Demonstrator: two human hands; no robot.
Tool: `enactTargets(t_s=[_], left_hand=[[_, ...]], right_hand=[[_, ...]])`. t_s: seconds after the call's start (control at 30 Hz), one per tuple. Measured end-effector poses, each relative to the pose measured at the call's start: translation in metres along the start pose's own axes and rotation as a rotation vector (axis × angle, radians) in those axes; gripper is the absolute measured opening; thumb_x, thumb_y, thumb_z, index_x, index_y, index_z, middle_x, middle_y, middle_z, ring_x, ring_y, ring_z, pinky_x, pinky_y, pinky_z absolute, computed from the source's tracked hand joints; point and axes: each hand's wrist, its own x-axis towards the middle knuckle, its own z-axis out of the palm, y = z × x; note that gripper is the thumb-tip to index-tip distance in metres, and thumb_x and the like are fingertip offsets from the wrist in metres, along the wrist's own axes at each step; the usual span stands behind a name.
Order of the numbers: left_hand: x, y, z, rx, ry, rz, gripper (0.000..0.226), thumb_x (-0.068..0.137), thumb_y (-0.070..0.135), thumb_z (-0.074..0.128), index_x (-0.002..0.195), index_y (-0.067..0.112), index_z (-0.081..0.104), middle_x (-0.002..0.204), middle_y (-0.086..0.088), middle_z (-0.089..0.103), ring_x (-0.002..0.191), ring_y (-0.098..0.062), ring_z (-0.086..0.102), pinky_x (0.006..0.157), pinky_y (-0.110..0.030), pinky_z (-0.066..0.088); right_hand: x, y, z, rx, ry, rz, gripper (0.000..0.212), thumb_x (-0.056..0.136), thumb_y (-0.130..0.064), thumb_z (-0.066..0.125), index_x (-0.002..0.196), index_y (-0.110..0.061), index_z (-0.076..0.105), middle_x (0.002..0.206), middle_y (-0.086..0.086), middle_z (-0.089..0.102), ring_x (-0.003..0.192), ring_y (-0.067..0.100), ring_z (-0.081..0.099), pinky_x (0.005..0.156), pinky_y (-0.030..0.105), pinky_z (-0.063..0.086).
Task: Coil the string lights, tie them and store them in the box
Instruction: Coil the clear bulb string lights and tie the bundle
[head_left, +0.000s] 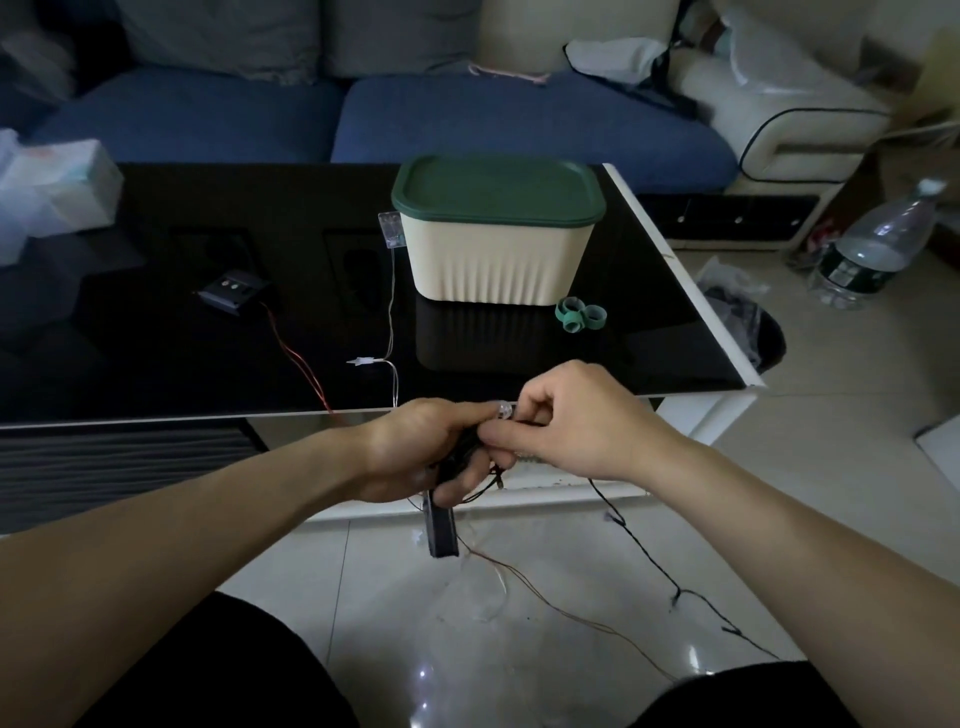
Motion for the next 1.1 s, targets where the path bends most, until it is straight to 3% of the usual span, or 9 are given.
enactTargets(t_s=[0.2,0.37,0.47,0.63,0.77,0.83,0.93,1.0,1.1], left_hand=[[-0.006,0.002,-0.011,-0.101,-0.19,-0.025,0.037,0.088,0.031,0.052,0.102,-0.002,0.062,0.061,-0.005,0.035,0.049,-0.016,0.037,0.054,-0.028,0.034],[-0.008,0.0,-0.011,-0.158,-0.189,0.035,0.014,0.094,0.018,0.052,0.086,0.007,0.056,0.056,-0.002,0.041,0.052,-0.021,0.058,0.056,-0.026,0.047],[-0.008,-0.001,-0.014,-0.194,-0.173,0.046,0.017,0.094,0.022,0.051,0.083,0.01,0.054,0.053,0.0,0.038,0.042,-0.015,0.047,0.047,-0.025,0.04],[-0.01,0.001,-0.023,-0.225,-0.237,-0.004,0.031,0.092,0.041,0.049,0.082,0.012,0.053,0.055,0.004,0.027,0.042,-0.01,0.02,0.047,-0.026,0.017],[-0.014,0.005,-0.03,-0.36,-0.284,-0.016,0.052,0.09,0.053,0.04,0.092,0.003,0.057,0.063,-0.001,0.025,0.051,-0.014,0.024,0.052,-0.027,0.024],[-0.015,0.005,-0.032,-0.477,-0.343,0.026,0.052,0.084,0.044,0.052,0.107,-0.003,0.057,0.071,-0.005,0.036,0.058,-0.017,0.038,0.058,-0.028,0.035],[-0.015,0.006,-0.027,-0.544,-0.406,0.171,0.057,0.074,0.011,0.066,0.125,-0.008,0.048,0.095,-0.014,0.054,0.082,-0.022,0.056,0.078,-0.03,0.049],[-0.012,0.007,-0.017,-0.484,-0.336,0.241,0.054,0.075,-0.003,0.065,0.126,-0.01,0.05,0.102,-0.015,0.062,0.089,-0.022,0.063,0.083,-0.028,0.053],[-0.007,0.007,-0.008,-0.397,-0.168,0.301,0.033,0.089,0.001,0.054,0.12,-0.01,0.055,0.095,-0.012,0.07,0.083,-0.019,0.068,0.076,-0.025,0.056]], right_hand=[[0.006,0.018,0.002,0.064,-0.13,0.112,0.033,0.085,-0.054,0.071,0.084,-0.021,0.067,0.062,-0.008,0.061,0.051,0.0,0.055,0.05,0.019,0.046],[0.006,0.02,0.004,0.203,-0.231,0.103,0.021,0.096,-0.039,0.062,0.106,-0.02,0.066,0.089,0.0,0.073,0.074,0.017,0.073,0.065,0.033,0.059],[0.006,0.018,0.009,0.39,-0.286,0.094,0.018,0.103,-0.026,0.053,0.113,-0.018,0.066,0.1,-0.01,0.074,0.088,0.024,0.074,0.075,0.037,0.058],[0.007,0.014,0.015,0.641,-0.334,0.126,0.015,0.103,-0.024,0.052,0.106,-0.017,0.065,0.096,-0.013,0.074,0.088,0.012,0.068,0.07,0.029,0.053],[0.008,0.007,0.021,0.624,-0.238,0.174,0.019,0.103,-0.027,0.053,0.092,-0.016,0.064,0.072,-0.013,0.069,0.067,0.01,0.06,0.055,0.022,0.042],[0.011,0.005,0.024,0.583,-0.147,0.204,0.026,0.104,-0.031,0.051,0.085,-0.016,0.062,0.055,-0.008,0.054,0.054,0.009,0.047,0.048,0.021,0.034],[0.017,0.004,0.024,0.64,-0.067,0.243,0.039,0.106,-0.037,0.046,0.074,-0.023,0.063,0.065,0.008,0.049,0.058,0.019,0.043,0.042,0.019,0.03],[0.02,0.005,0.023,0.724,-0.062,0.254,0.05,0.106,-0.039,0.044,0.061,-0.025,0.06,0.064,0.005,0.055,0.068,0.026,0.044,0.04,0.017,0.031],[0.021,0.008,0.021,0.781,-0.076,0.255,0.052,0.106,-0.036,0.045,0.056,-0.025,0.055,0.055,-0.002,0.053,0.072,0.028,0.042,0.04,0.018,0.029]])
